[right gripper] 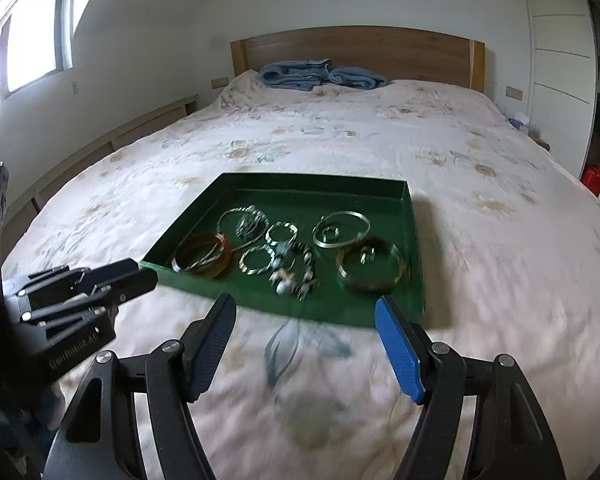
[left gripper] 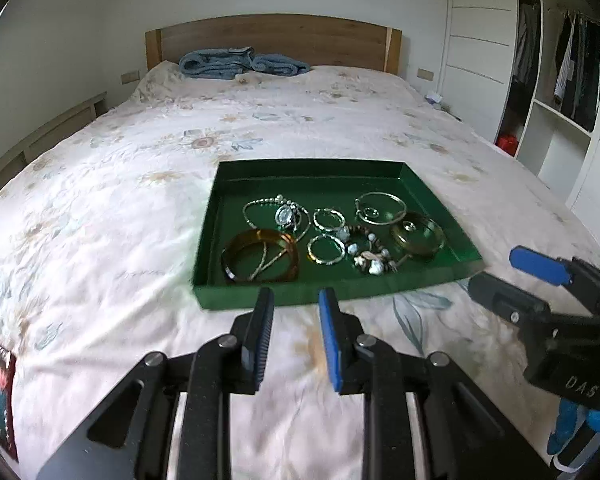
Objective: Organize jewelry
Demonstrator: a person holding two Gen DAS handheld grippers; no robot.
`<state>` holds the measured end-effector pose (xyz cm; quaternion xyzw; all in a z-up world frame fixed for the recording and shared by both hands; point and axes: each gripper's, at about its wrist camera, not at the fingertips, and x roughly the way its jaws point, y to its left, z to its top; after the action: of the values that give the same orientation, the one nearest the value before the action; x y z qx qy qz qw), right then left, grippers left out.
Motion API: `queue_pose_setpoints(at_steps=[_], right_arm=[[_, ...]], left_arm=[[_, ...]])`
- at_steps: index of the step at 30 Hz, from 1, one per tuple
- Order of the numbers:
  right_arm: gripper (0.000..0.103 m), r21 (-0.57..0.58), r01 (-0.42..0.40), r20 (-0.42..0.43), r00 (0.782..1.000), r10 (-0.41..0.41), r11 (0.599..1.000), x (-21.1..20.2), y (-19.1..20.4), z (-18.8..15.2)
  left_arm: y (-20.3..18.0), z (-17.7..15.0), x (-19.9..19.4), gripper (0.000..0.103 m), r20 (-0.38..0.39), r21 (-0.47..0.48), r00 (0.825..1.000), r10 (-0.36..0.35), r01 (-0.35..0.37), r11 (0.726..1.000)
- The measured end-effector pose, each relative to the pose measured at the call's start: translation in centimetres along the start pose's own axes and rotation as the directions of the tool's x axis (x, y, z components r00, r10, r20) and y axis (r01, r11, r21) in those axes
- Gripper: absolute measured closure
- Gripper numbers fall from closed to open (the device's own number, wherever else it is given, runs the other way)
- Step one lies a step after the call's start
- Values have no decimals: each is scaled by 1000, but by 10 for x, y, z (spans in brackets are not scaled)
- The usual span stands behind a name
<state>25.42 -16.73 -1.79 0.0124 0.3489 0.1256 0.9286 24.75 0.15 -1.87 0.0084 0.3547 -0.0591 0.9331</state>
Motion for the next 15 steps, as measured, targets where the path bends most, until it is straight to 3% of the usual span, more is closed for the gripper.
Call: queue_pose_setpoints(at_steps=[4, 9, 15], right_arm=[[32, 9, -2, 0, 1000, 2, 1000, -21, 5, -13], [32, 27, 5, 10, 1000, -5, 1000, -43, 9, -24], [32, 33, 13, 1, 1000, -13, 999, -58, 12, -40]], left_arm=[[4, -12, -24, 79, 18, -9, 1000, 17, -17, 1000], [9, -24, -46, 61, 30, -26, 999, 41, -40, 999], [13, -39, -67, 58, 28, -45, 999, 47, -45, 998]])
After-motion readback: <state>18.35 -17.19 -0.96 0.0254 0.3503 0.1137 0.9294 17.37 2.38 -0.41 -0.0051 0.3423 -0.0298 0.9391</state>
